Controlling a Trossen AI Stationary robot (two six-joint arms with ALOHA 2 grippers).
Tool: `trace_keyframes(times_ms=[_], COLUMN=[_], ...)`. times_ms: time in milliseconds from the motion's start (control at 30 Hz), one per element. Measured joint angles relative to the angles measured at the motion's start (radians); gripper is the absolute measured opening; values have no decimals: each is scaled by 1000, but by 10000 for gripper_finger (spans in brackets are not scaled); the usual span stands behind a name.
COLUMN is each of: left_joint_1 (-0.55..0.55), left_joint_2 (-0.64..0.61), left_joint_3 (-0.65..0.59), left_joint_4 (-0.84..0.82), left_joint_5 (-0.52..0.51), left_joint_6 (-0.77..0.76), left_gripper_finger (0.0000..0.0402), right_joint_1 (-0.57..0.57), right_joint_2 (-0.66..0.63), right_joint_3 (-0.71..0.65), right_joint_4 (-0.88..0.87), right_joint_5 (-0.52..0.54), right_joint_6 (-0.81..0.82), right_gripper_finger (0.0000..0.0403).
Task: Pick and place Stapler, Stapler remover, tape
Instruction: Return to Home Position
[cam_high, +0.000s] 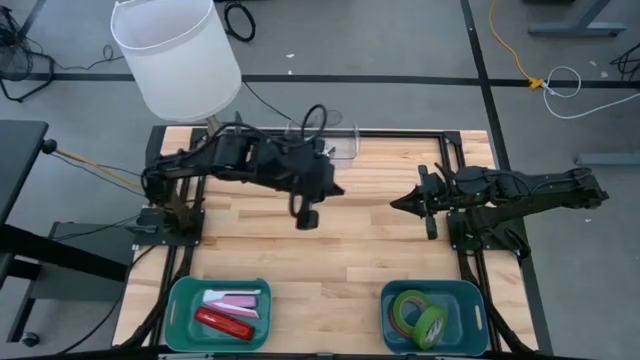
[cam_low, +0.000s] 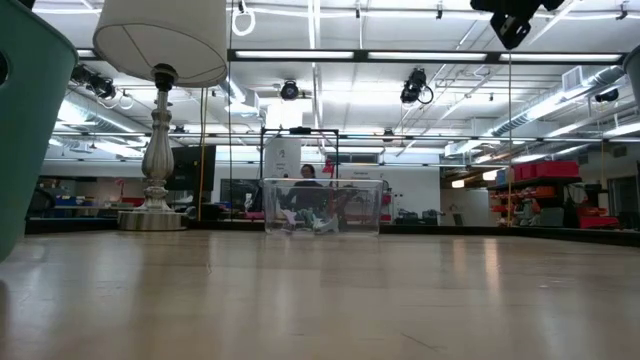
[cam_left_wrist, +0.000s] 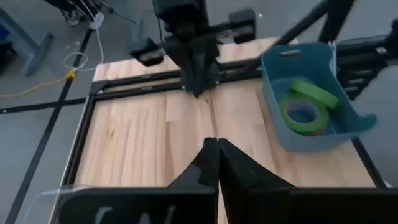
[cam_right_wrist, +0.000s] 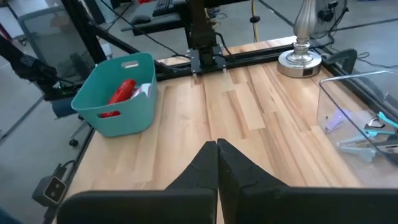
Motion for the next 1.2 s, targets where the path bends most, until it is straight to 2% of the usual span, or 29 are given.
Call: trace_keyframes(times_ms=[133,200,567,767,933,1200], left_joint_1=[-10,-11,1,39,35,2], left_joint_2=[-38,-67,-313,-475,-602,-818], left_joint_3=[-73,-136,-695,-948,-1090,-1345], left_joint_4=[33,107,617,835,907,1048], left_joint_5=[10,21,102,216,182,67], left_joint_6=[-1,-7,-61,-130,-156,-158], left_gripper_finger=[2,1,1,1,1,0], right_joint_1=[0,0,0,0,0,0], right_joint_2=[11,13,19,19,19,20], right_joint_3=[0,0,0,0,0,0], right_joint_4=[28,47,47,47,41,41], right_joint_5=[1,0,-4,-8,-8,-7], right_joint_6=[-32,-45,-53,-52,-53,-53], right_gripper_finger=[0,0,0,0,0,0])
